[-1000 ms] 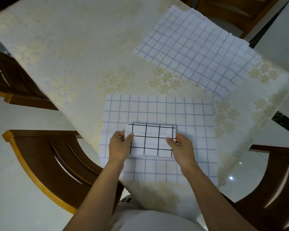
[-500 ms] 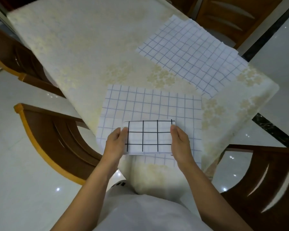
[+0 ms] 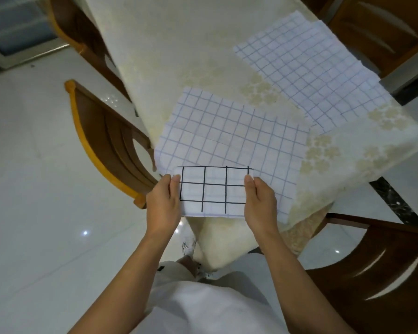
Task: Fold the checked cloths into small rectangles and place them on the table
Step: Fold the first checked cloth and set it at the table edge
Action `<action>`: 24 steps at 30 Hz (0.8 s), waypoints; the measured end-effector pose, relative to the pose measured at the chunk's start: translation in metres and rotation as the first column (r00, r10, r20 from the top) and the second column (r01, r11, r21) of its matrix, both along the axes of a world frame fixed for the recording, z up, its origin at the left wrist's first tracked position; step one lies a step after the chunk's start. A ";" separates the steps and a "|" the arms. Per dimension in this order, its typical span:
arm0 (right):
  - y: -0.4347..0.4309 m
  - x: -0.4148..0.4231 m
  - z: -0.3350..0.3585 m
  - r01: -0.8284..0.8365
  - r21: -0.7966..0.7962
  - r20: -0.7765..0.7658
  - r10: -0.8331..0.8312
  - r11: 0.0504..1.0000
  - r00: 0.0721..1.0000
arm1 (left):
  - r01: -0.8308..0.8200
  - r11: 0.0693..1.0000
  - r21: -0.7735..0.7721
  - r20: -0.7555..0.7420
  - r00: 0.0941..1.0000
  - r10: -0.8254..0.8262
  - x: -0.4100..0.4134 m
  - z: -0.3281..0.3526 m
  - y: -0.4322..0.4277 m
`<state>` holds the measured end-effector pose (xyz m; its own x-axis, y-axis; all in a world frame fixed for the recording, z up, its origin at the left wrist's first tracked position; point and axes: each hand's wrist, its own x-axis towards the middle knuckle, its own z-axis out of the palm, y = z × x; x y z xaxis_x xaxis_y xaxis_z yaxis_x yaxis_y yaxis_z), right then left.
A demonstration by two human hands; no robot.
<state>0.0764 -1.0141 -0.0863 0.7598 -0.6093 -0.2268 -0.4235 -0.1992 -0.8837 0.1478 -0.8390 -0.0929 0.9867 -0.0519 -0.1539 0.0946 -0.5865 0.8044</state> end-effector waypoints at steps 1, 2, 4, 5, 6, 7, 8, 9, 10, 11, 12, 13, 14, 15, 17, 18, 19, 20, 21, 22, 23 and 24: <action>0.005 0.002 0.002 -0.016 0.007 0.014 0.015 1.000 1.000 | -0.017 1.000 -0.011 0.009 1.000 0.017 -0.001 0.004 0.006; 0.008 0.005 0.004 -0.029 0.012 0.023 0.028 1.000 0.999 | -0.031 0.999 -0.023 0.018 0.999 0.032 -0.002 0.007 0.010; 0.020 0.013 0.007 -0.075 0.013 0.037 0.074 0.997 0.997 | -0.078 0.996 -0.035 0.040 0.996 0.079 -0.003 0.013 0.022; 0.025 0.017 0.008 -0.097 0.008 0.040 0.096 0.995 0.995 | -0.104 0.994 -0.032 0.047 0.993 0.106 -0.003 0.016 0.029; 0.032 0.020 0.008 -0.115 0.006 0.039 0.115 0.993 0.993 | -0.131 0.991 -0.024 0.050 0.990 0.132 -0.003 0.018 0.035; 0.038 0.024 0.008 -0.131 0.007 0.040 0.130 0.991 0.991 | -0.155 0.988 -0.017 0.050 0.986 0.156 -0.002 0.018 0.043; 0.045 0.028 0.008 -0.145 0.013 0.038 0.145 0.989 0.989 | -0.177 0.984 -0.017 0.048 0.983 0.178 -0.002 0.019 0.050; 0.052 0.031 0.008 -0.159 0.019 0.034 0.159 0.987 0.987 | -0.197 0.980 -0.017 0.048 0.979 0.197 -0.001 0.018 0.057; 0.059 0.035 0.006 -0.172 0.022 0.029 0.171 0.985 0.985 | -0.216 0.976 -0.015 0.048 0.975 0.217 -0.001 0.018 0.064; 0.067 0.038 0.006 -0.183 0.024 0.025 0.183 0.983 0.983 | -0.236 0.972 -0.011 0.046 0.971 0.236 0.000 0.017 0.072; 0.075 0.042 0.005 -0.197 0.020 0.021 0.196 0.980 0.980 | -0.255 0.967 -0.010 0.046 0.966 0.255 0.002 0.017 0.080; 0.083 0.047 0.005 -0.214 0.007 0.017 0.214 0.977 0.977 | -0.272 0.962 -0.007 0.047 0.961 0.272 0.003 0.016 0.088; 0.090 0.051 0.004 -0.232 -0.009 0.015 0.232 0.973 0.973 | -0.286 0.958 -0.001 0.048 0.957 0.286 0.005 0.015 0.096; 0.098 0.056 0.004 -0.248 -0.021 0.013 0.248 0.969 0.969 | -0.299 0.954 0.004 0.044 0.953 0.299 0.007 0.014 0.104; 0.114 0.067 0.005 -0.272 -0.038 -0.010 0.272 0.962 0.962 | -0.324 0.946 -0.006 0.023 0.946 0.324 0.013 0.011 0.121; 0.122 0.073 0.005 -0.280 -0.044 -0.025 0.279 0.959 0.960 | -0.336 0.942 -0.017 0.010 0.942 0.336 0.017 0.010 0.131; 0.131 0.080 0.004 -0.286 -0.048 -0.037 0.284 0.957 0.958 | -0.344 0.939 -0.025 -0.001 0.939 0.344 0.023 0.008 0.140; 0.140 0.087 0.003 -0.292 -0.049 -0.044 0.290 0.955 0.956 | -0.348 0.937 -0.029 -0.005 0.938 0.348 0.029 0.007 0.149; 0.149 0.095 0.003 -0.295 -0.051 -0.052 0.292 0.954 0.955 | -0.348 0.937 -0.032 -0.003 0.937 0.348 0.037 0.004 0.159; 0.159 0.105 0.003 -0.297 -0.056 -0.058 0.294 0.953 0.954 | -0.348 0.937 -0.039 0.002 0.937 0.348 0.046 0.002 0.170; 0.171 0.115 0.003 -0.299 -0.067 -0.057 0.296 0.952 0.954 | -0.349 0.936 -0.048 0.005 0.937 0.349 0.056 0.000 0.182; 0.184 0.127 0.004 -0.302 -0.084 -0.049 0.299 0.950 0.953 | -0.348 0.936 -0.057 0.005 0.937 0.348 0.068 -0.001 0.195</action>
<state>0.2031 -0.8302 -0.0824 0.9032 -0.3733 -0.2119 -0.3628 -0.3998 -0.8417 0.2157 -0.6442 -0.0935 0.9466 0.2873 -0.1462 0.2731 -0.4741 0.8370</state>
